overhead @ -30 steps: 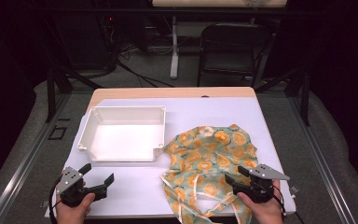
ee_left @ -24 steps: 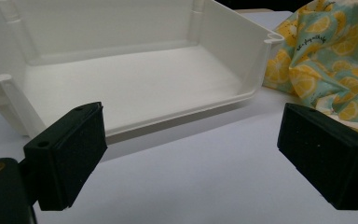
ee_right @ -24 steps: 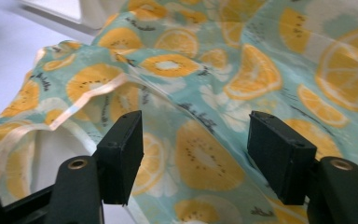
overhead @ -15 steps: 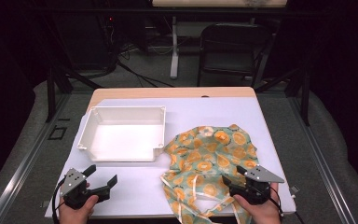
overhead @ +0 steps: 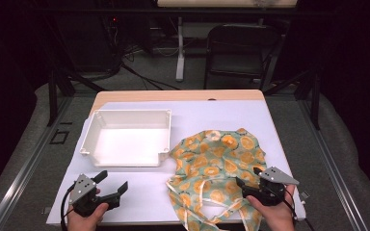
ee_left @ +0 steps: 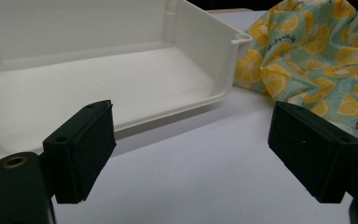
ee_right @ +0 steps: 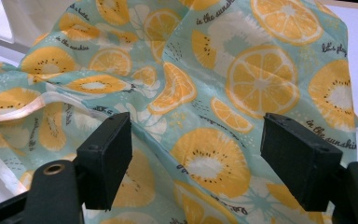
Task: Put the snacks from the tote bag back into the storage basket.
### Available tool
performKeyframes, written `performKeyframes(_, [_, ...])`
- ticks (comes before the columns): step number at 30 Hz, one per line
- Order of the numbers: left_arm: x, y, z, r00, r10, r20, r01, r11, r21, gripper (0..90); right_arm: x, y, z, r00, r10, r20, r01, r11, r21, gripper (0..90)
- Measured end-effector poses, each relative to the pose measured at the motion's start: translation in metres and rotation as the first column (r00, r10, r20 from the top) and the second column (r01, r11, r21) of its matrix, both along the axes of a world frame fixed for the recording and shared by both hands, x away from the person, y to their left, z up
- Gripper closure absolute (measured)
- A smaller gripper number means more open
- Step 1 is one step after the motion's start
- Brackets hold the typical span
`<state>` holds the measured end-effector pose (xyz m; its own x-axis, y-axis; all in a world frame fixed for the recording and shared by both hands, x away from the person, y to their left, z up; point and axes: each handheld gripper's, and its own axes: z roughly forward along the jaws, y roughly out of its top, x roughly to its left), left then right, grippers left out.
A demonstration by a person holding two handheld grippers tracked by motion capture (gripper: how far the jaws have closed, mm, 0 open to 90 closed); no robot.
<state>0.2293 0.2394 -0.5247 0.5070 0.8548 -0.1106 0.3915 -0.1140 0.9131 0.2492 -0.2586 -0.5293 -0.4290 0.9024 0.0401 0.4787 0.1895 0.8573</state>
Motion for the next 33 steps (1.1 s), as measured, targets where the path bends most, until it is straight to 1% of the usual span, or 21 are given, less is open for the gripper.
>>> performKeyframes(3, [0.001, -0.006, 0.0, 0.9998, -0.018, 0.004, 0.018, 0.9998, 0.002, 15.2, 0.002, -0.001, -0.001, 1.0, 0.0, -0.003, 0.0, 1.0, 0.001, 24.7])
performKeyframes(5, [0.002, -0.01, 0.0, 0.9996, -0.027, 0.006, 0.027, 0.9996, 0.009, 15.4, 0.003, -0.002, -0.001, 1.0, -0.005, 0.0, 0.005, 1.0, 0.005, 24.7])
performKeyframes(8, [0.002, -0.015, 0.001, 0.9991, -0.042, 0.001, 0.042, 0.9991, 0.009, 15.9, 0.003, -0.003, 0.0, 0.9999, -0.007, 0.011, 0.007, 1.0, 0.004, 24.7])
performKeyframes(11, [0.002, -0.022, 0.004, 0.9977, -0.066, 0.017, 0.066, 0.9977, 0.016, 16.6, 0.003, -0.003, 0.0, 0.9999, 0.007, 0.011, -0.007, 1.0, 0.007, 26.9])
performKeyframes(13, [0.001, -0.028, 0.006, 0.9962, -0.084, 0.025, 0.083, 0.9964, 0.018, 17.5, 0.004, -0.002, -0.003, 0.9993, 0.038, 0.001, -0.038, 0.999, 0.006, 32.3])
performKeyframes(15, [0.002, -0.036, 0.007, 0.9943, -0.103, 0.026, 0.103, 0.9946, 0.016, 18.1, 0.004, 0.001, -0.005, 0.9972, 0.074, -0.012, -0.074, 0.997, -0.006, 34.7])
performKeyframes(16, [0.002, -0.039, 0.007, 0.993, -0.116, 0.022, 0.116, 0.993, 0.022, 18.4, 0.003, 0.002, -0.006, 0.9962, 0.084, -0.021, -0.085, 0.996, -0.02, 36.2])
performKeyframes(17, [0.003, -0.044, 0.007, 0.9919, -0.125, 0.022, 0.125, 0.992, 0.016, 18.5, 0.003, 0.004, -0.007, 0.9955, 0.09, -0.027, -0.091, 0.996, -0.022, 38.2])
performKeyframes(18, [0.004, -0.049, 0.007, 0.9903, -0.138, 0.019, 0.137, 0.9904, 0.016, 18.7, 0.003, 0.005, -0.008, 0.9956, 0.088, -0.032, -0.089, 0.996, -0.03, 43.0])
performKeyframes(19, [0.005, -0.054, 0.007, 0.9891, -0.147, 0.014, 0.147, 0.9891, 0.016, 18.9, 0.003, 0.005, -0.008, 0.9955, 0.085, -0.042, -0.087, 0.995, -0.04, 49.9])
performKeyframes(20, [0.006, -0.06, 0.007, 0.9872, -0.159, 0.012, 0.159, 0.9871, 0.019, 19.1, 0.003, 0.005, -0.008, 0.9958, 0.079, -0.046, -0.081, 0.996, -0.037, 57.4])
performKeyframes(21, [0.008, -0.065, 0.007, 0.9854, -0.17, 0.01, 0.17, 0.9852, 0.024, 19.3, 0.004, 0.004, -0.007, 0.9943, 0.091, -0.056, -0.093, 0.995, -0.028, 65.5])
performKeyframes(22, [0.009, -0.071, 0.008, 0.9836, -0.18, 0.009, 0.18, 0.9832, 0.03, 19.5, 0.005, 0.003, -0.007, 0.9933, 0.097, -0.063, -0.099, 0.995, -0.018, 71.3])
performKeyframes(24, [0.011, -0.082, 0.008, 0.9793, -0.202, 0.008, 0.202, 0.9788, 0.033, 19.8, 0.005, 0.0, -0.005, 0.9943, 0.09, -0.057, -0.09, 0.996, 0.005, 80.2])
performKeyframes(25, [0.012, -0.087, 0.009, 0.9769, -0.214, 0.007, 0.213, 0.9763, 0.037, 19.8, 0.004, -0.001, -0.003, 0.9947, 0.088, -0.053, -0.088, 0.996, 0.008, 83.6])
performKeyframes(26, [0.013, -0.093, 0.009, 0.9749, -0.223, 0.006, 0.222, 0.9744, 0.033, 19.9, 0.004, -0.002, -0.002, 0.9953, 0.087, -0.042, -0.087, 0.996, 0.02, 86.5])
performKeyframes(27, [0.013, -0.093, 0.009, 0.9749, -0.223, 0.006, 0.222, 0.9744, 0.033, 20.0, 0.004, -0.002, -0.002, 0.9953, 0.087, -0.042, -0.087, 0.996, 0.02, 86.5])
performKeyframes(28, [0.014, -0.098, 0.009, 0.9726, -0.233, 0.006, 0.232, 0.9721, 0.034, 20.1, 0.003, -0.003, 0.001, 0.996, 0.086, -0.026, -0.085, 0.996, 0.033, 88.9])
performKeyframes(29, [0.014, -0.103, 0.009, 0.9693, -0.246, 0.002, 0.246, 0.9686, 0.039, 20.1, 0.002, -0.003, 0.002, 0.9964, 0.083, -0.016, -0.082, 0.996, 0.038, 89.4])
performKeyframes(30, [0.015, -0.113, 0.009, 0.9651, -0.262, -0.001, 0.262, 0.9642, 0.043, 20.2, 0.001, -0.003, 0.004, 0.9964, 0.085, -0.008, -0.084, 0.995, 0.048, 89.7])
performKeyframes(33, [0.017, -0.127, 0.008, 0.9575, -0.288, -0.008, 0.288, 0.9561, 0.052, 20.3, -0.001, -0.003, 0.009, 0.9963, 0.085, 0.011, -0.085, 0.995, 0.06, 90.0])
